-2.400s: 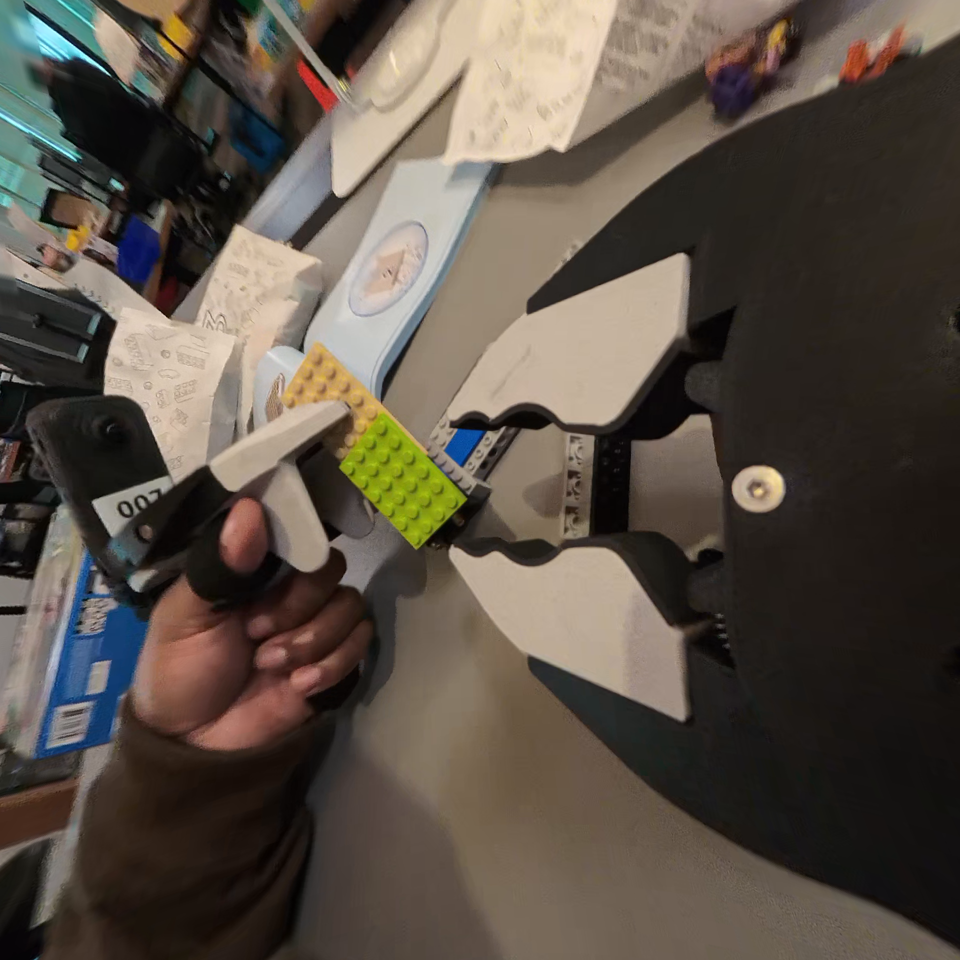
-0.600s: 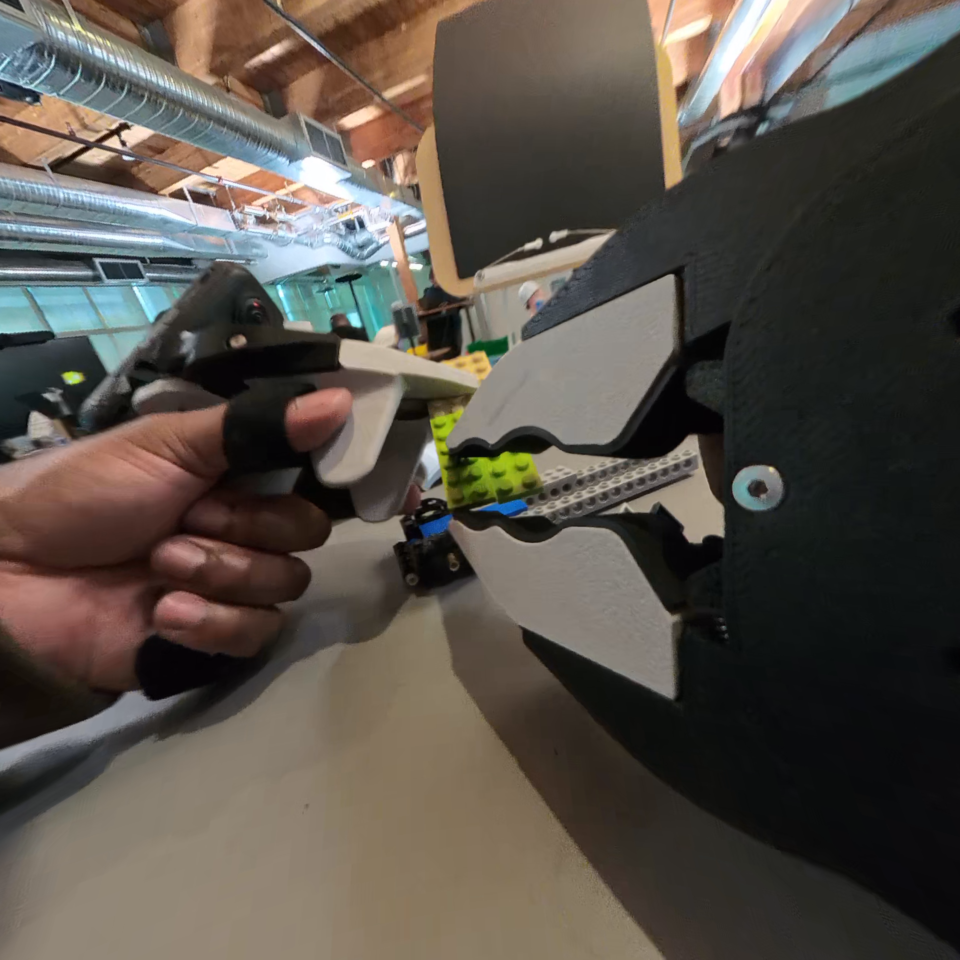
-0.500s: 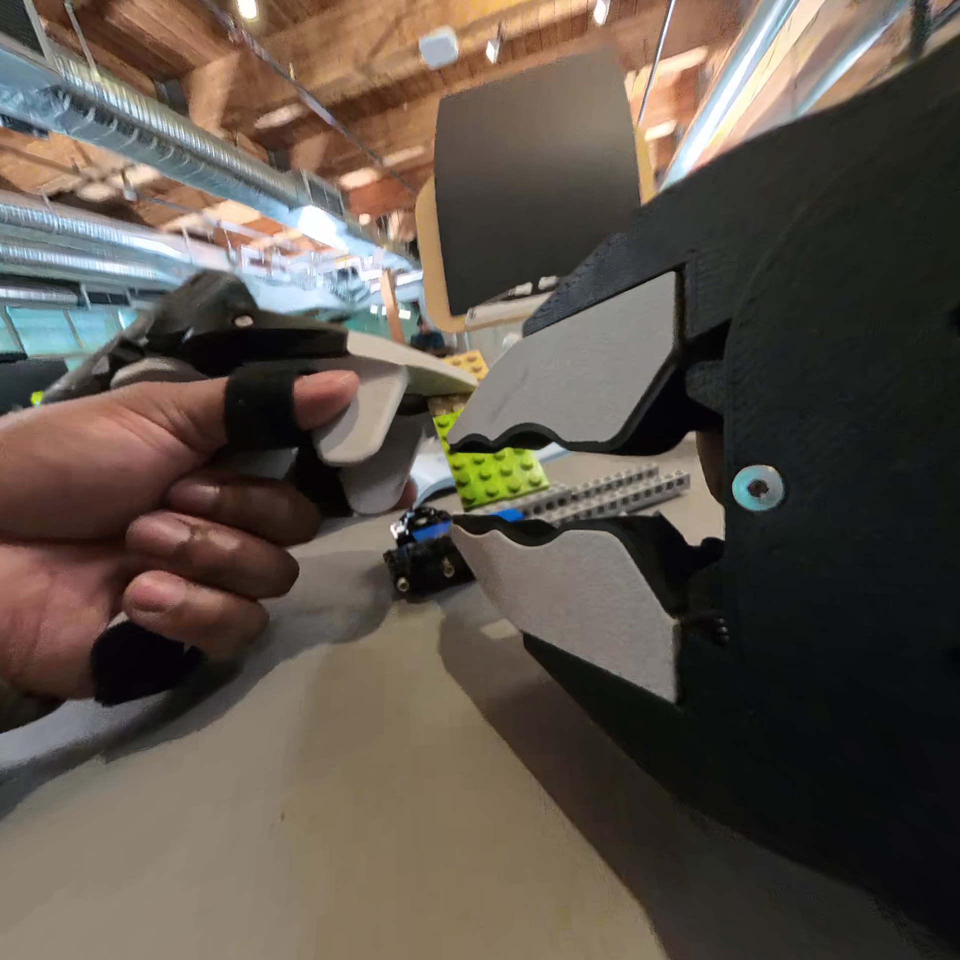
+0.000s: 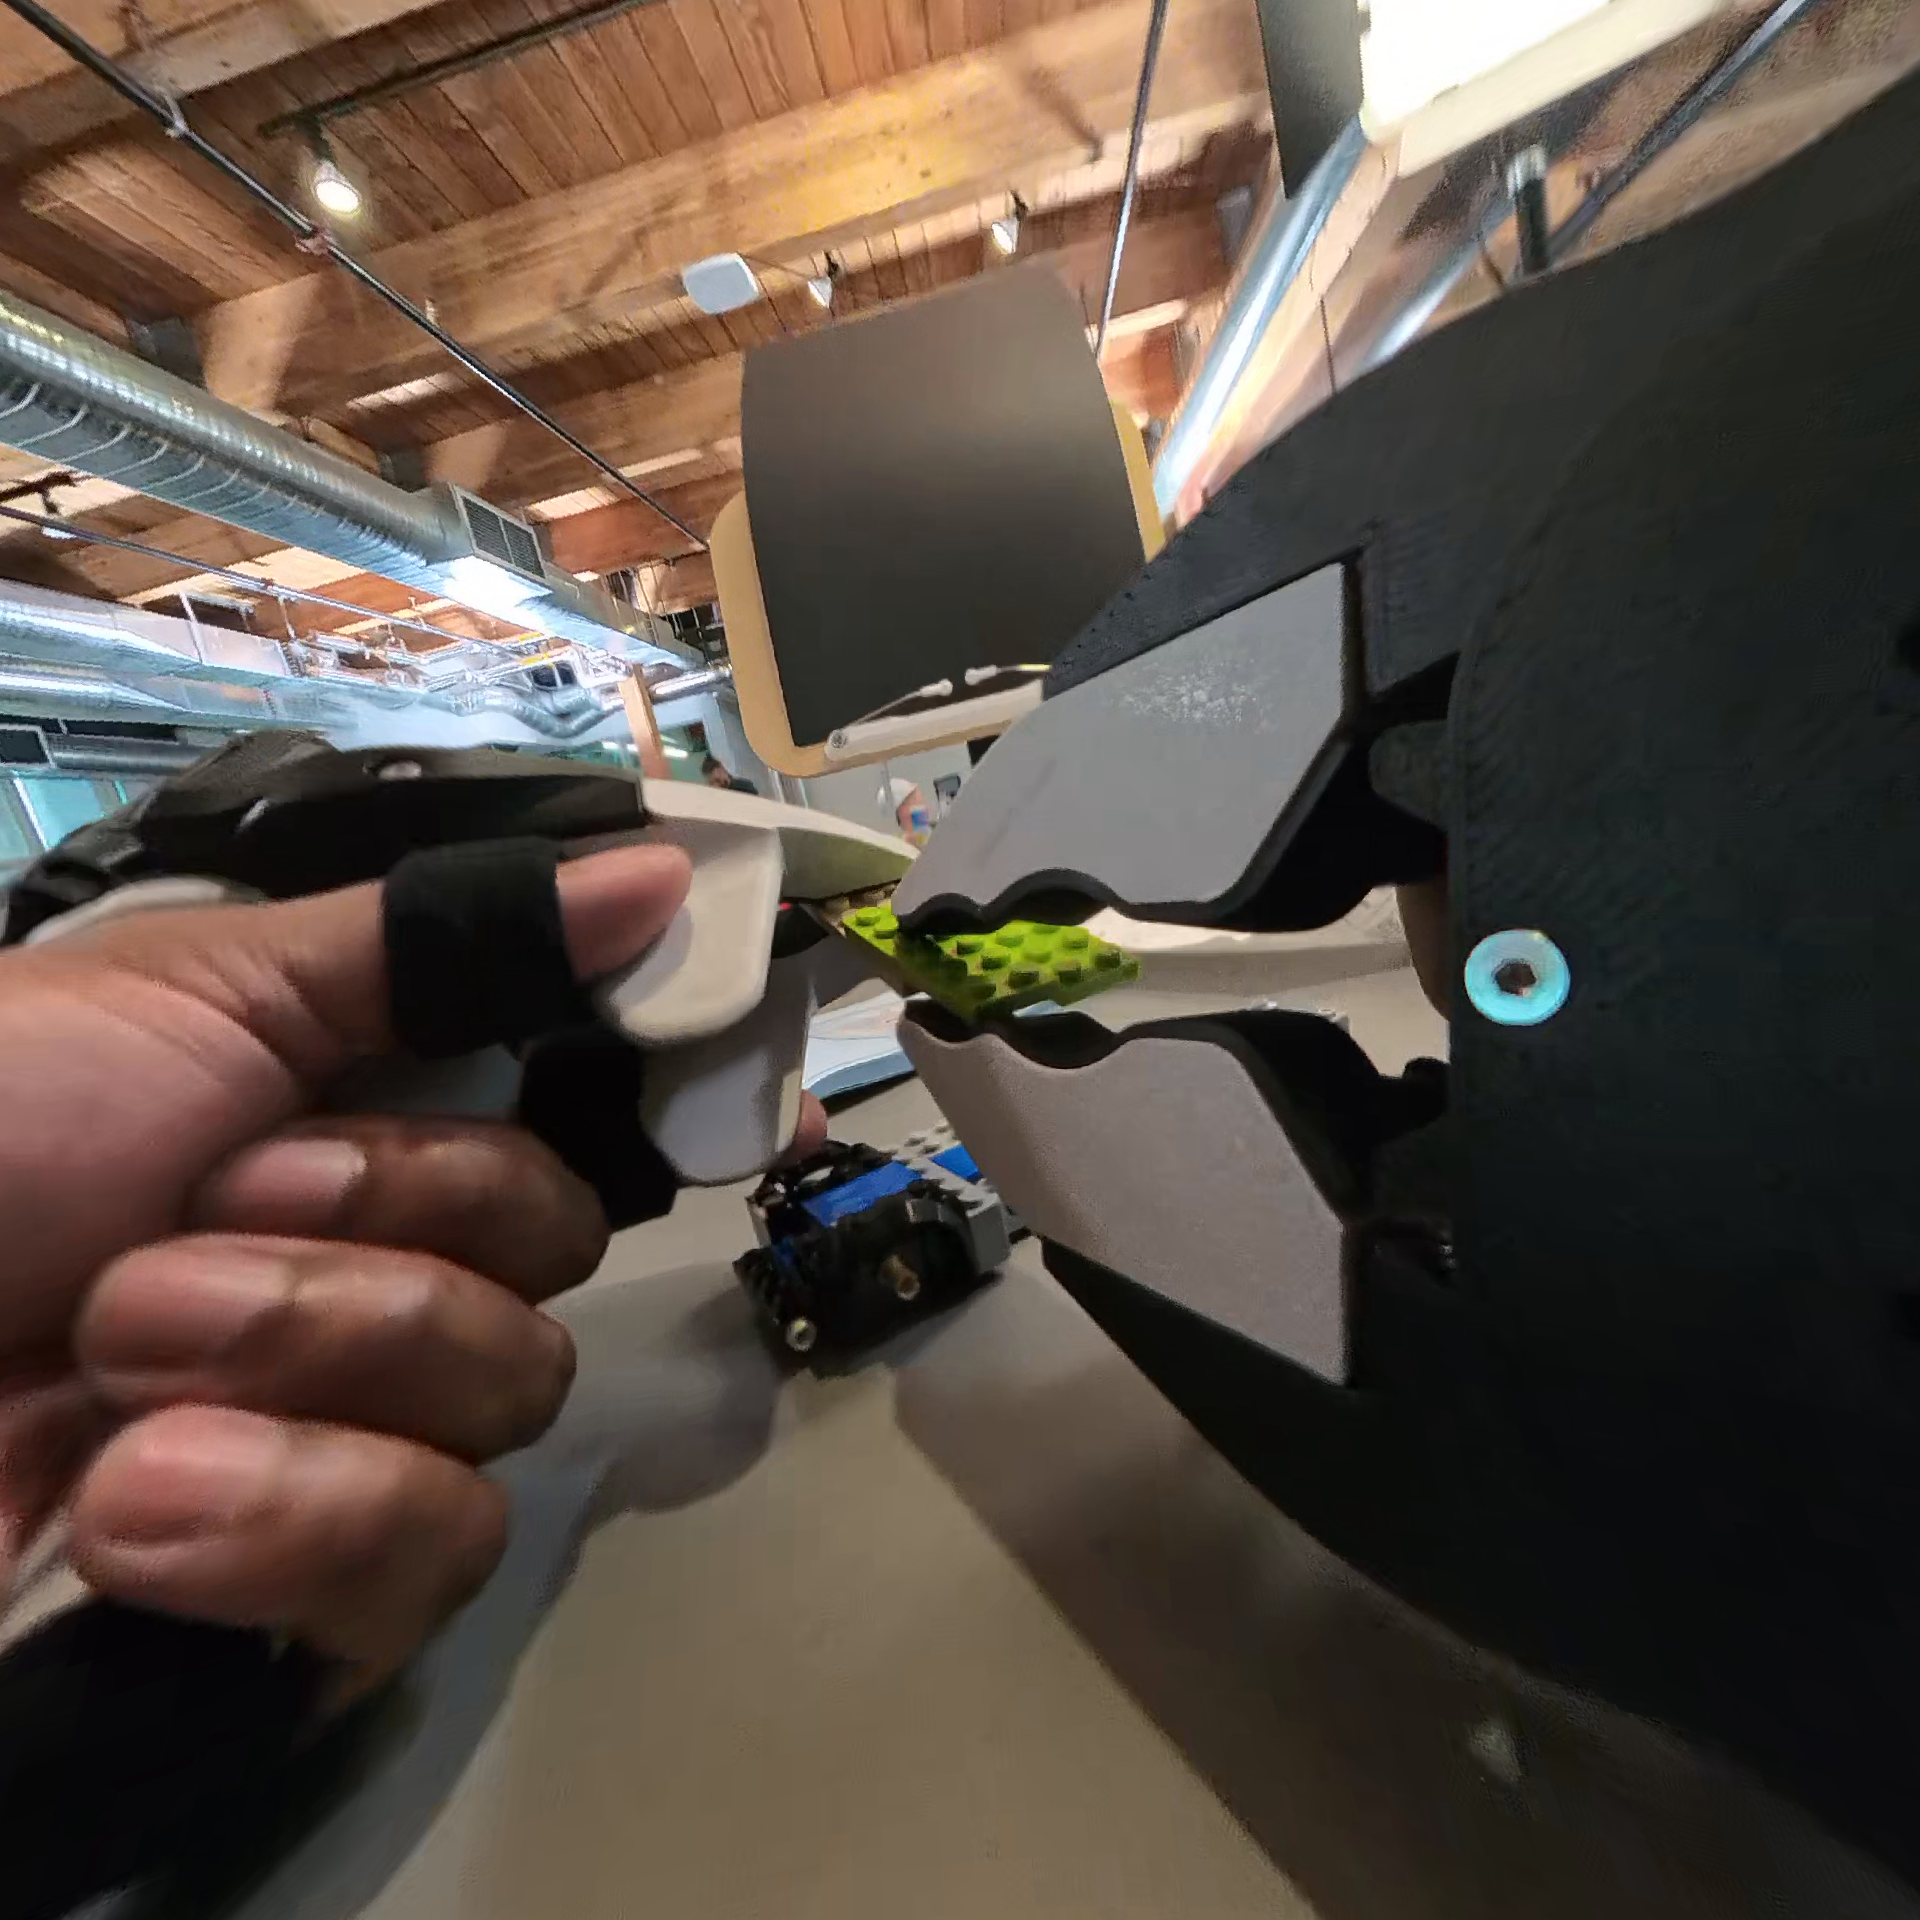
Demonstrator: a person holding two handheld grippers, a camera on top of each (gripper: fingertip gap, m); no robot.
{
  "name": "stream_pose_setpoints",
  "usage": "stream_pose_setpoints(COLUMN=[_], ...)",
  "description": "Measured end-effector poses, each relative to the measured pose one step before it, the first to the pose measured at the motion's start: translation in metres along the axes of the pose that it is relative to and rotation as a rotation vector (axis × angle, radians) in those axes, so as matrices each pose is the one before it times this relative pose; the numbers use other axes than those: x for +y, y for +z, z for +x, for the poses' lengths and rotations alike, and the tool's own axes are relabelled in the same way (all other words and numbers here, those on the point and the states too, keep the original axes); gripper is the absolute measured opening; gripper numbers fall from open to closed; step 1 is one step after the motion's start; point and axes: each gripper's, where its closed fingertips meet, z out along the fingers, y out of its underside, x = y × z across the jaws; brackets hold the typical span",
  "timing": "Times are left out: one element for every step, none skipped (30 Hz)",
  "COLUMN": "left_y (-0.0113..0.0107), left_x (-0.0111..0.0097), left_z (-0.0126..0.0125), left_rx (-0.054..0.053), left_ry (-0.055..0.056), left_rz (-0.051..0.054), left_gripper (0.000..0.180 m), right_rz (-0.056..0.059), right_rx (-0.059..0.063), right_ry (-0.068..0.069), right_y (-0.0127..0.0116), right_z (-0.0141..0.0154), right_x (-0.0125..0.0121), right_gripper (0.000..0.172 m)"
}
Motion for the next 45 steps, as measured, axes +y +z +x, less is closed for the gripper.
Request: stream_pose_setpoints(left_y=[0.0,-0.00003,0.00007,0.00007,0.00011,0.00012,0.00014,0.00024,0.0002,0.00021,0.00005,0.00013,0.0001,0.0002,0.00006,0.00004,0.00001,-0.00001,-0.00005,-0.00002,0.0,0.00001,-0.00006,0.00005,0.00013,0.00014,-0.00043,-0.00089,-0.00087,-0.00043,-0.00046,-0.00016,-0.00018,-0.00039,-0.00068,-0.0007,-0.00095,-0.00074,-0.00077,-0.00051,-0.00026,-0.00002,0.00021,0.00028,0.00047], left_x=[-0.00045,-0.00027,-0.00022,0.0,0.00002,0.00008,0.00004,0.00002,0.00008,-0.00001,0.0,-0.00002,-0.00003,-0.00015,0.00002,-0.00018,-0.00003,-0.0001,-0.00011,-0.00006,0.00004,-0.00014,-0.00012,-0.00033,-0.00013,0.00073,-0.00096,-0.00184,-0.00147,-0.00078,-0.00069,-0.00027,-0.00035,-0.00042,-0.00059,-0.00048,-0.00047,-0.00045,-0.00031,0.0001,0.00035,0.00058,0.00084,0.00095,0.00106], left_z=[0.0004,-0.00029,-0.00028,-0.00075,-0.00049,-0.00065,-0.00062,-0.00031,-0.00039,-0.00031,-0.00004,-0.00023,-0.00005,0.00009,-0.00006,-0.00025,-0.00008,0.00001,0.00003,0.0002,0.00026,0.00038,0.00038,0.0006,0.00034,-0.00191,-0.0014,-0.00031,0.00068,-0.00123,-0.00023,0.00002,-0.00016,-0.00012,-0.00034,-0.00064,-0.00039,-0.0002,-0.00005,0.00027,0.0003,0.0004,0.00057,0.00082,0.00095], left_rx=[-0.0024,-0.006,-0.0035,-0.0049,-0.0032,-0.0047,-0.0046,-0.0018,-0.0016,-0.0016,-0.0008,-0.0028,-0.0018,-0.0006,-0.0004,-0.0013,0.0005,0.0027,0.0045,0.0061,0.0059,0.0052,0.0024,0.0055,0.0056,-0.0102,-0.0062,0.0036,0.0114,-0.003,0.001,0.0001,-0.0009,-0.0014,-0.0012,-0.0025,-0.0002,0.0013,0.0022,0.0036,0.0032,0.0031,0.0032,0.0041,0.0057], left_ry=[0.0169,0.0143,0.0118,0.008,0.0075,0.0087,0.0086,0.0048,0.0032,0.0032,0.004,0.0057,0.0059,0.0051,0.0028,0.001,-0.0009,-0.0047,-0.0083,-0.013,-0.0104,-0.0061,-0.0002,-0.003,-0.0073,-0.0047,-0.0032,-0.0092,-0.0098,-0.0074,-0.0037,-0.0007,0.0003,-0.0001,-0.0001,0.0002,0.0,-0.002,-0.0025,-0.0024,-0.0021,-0.0013,-0.0009,-0.0023,-0.0045], left_rz=[-0.0037,-0.0028,-0.0019,-0.0031,-0.002,-0.0025,-0.0022,-0.0015,-0.0015,-0.0013,-0.0004,-0.0011,-0.0015,-0.0001,-0.001,0.0001,0.0007,-0.0007,0.0011,0.002,0.0012,0.0015,0.0016,0.0032,0.002,-0.0035,0.0057,0.0101,0.0074,0.0045,0.0039,0.0016,0.0025,0.0027,0.0025,0.0004,-0.0005,0.0005,0.0007,-0.0008,-0.0017,-0.0028,-0.0041,-0.0032,-0.0025], left_gripper=[0.005,0.006,0.006,0.006,0.006,0.006,0.007,0.007,0.007,0.007,0.007,0.007,0.007,0.007,0.007,0.007,0.007,0.007,0.007,0.007,0.007,0.007,0.007,0.006,0.005,0.004,0.004,0.004,0.004,0.004,0.004,0.004,0.004,0.005,0.004,0.004,0.004,0.004,0.004,0.004,0.004,0.004,0.004,0.004,0.004], right_rz=[0.0036,0.0016,0.0017,0.0011,0.0007,0.0028,0.002,0.0017,0.0021,0.0008,0.0011,0.002,0.0025,0.0035,0.0029,0.0006,0.0002,-0.0004,-0.0019,-0.0023,-0.0022,-0.0013,-0.0006,-0.0028,-0.0088,-0.0153,-0.0115,0.0017,0.0055,0.0003,-0.0007,0.0005,-0.0001,-0.001,-0.0007,-0.0023,-0.0059,-0.0114,-0.0196,-0.0263,-0.0284,-0.0282,-0.0296,-0.028,-0.0241], right_rx=[-0.0057,-0.0126,-0.0134,-0.0136,-0.0125,-0.0124,-0.0145,-0.0115,-0.0114,-0.012,-0.0086,-0.0089,-0.0112,-0.0101,-0.008,-0.0046,-0.001,0.0031,0.0081,0.0116,0.0108,0.0084,0.0048,0.0014,-0.0016,0.0077,0.0247,0.0147,0.0002,-0.0055,-0.0032,0.0018,0.0012,0.0013,0.0051,0.0086,0.0112,0.0207,0.0276,0.0343,0.0457,0.0574,0.0625,0.0655,0.0662], right_ry=[0.0343,0.0385,0.0359,0.0359,0.0317,0.0334,0.0362,0.0301,0.0336,0.0331,0.0252,0.0267,0.0317,0.0311,0.0288,0.0192,0.0103,-0.0028,-0.019,-0.0276,-0.027,-0.0178,-0.0072,-0.007,-0.0162,-0.0272,-0.033,-0.0291,-0.0103,0.006,0.0096,0.0118,0.018,0.0219,0.0218,0.0228,0.0271,0.0333,0.043,0.0558,0.0653,0.0695,0.0693,0.0707,0.0766], right_y=[-0.00014,0.00001,0.00008,0.00019,0.00006,-0.00001,-0.00001,-0.00005,-0.00007,-0.0001,-0.00005,-0.00012,-0.00014,-0.00029,-0.00014,-0.00001,0.00006,0.0,0.00015,0.00015,0.00001,-0.00011,-0.00014,0.00011,0.00056,0.00086,0.0,-0.00109,-0.00123,-0.00062,-0.00054,-0.00074,-0.00114,-0.00196,-0.00328,-0.00454,-0.00574,-0.00683,-0.00777,-0.00876,-0.00968,-0.01038,-0.01021,-0.00971,-0.00849], right_z=[0.00151,0.0005,0.00035,0.00015,0.0001,0.00023,0.00023,0.00031,0.00023,-0.00003,0.00019,0.00018,0.00022,0.00033,0.00035,0.00015,-0.00001,0.00003,-0.00005,-0.0002,-0.00013,0.00003,0.00001,-0.00029,-0.00147,-0.00105,0.00113,0.00054,-0.00068,-0.0011,0.0,0.00151,0.00182,0.00222,0.003,0.00377,0.00463,0.00692,0.00917,0.01168,0.01512,0.01874,0.02151,0.02394,0.02574], right_x=[-0.00024,0.00002,0.00002,-0.00003,0.00024,0.00009,0.00022,0.00023,0.00007,0.00012,0.00009,-0.00008,-0.00005,-0.00021,-0.00028,0.0,0.00007,-0.00007,0.00023,0.00003,0.0,-0.00013,-0.00025,0.00012,0.00087,0.00159,0.00062,-0.00113,-0.00141,-0.00022,0.00038,0.00051,0.00089,0.00132,0.00163,0.00207,0.00318,0.00444,0.00592,0.00759,0.0083,0.00838,0.00802,0.00682,0.00547], right_gripper=[0.012,0.012,0.012,0.012,0.012,0.012,0.012,0.012,0.012,0.012,0.012,0.012,0.013,0.013,0.013,0.013,0.013,0.013,0.013,0.013,0.014,0.013,0.014,0.014,0.015,0.015,0.011,0.009,0.007,0.007,0.007,0.007,0.007,0.007,0.007,0.007,0.007,0.007,0.007,0.007,0.007,0.007,0.007,0.007,0.007])
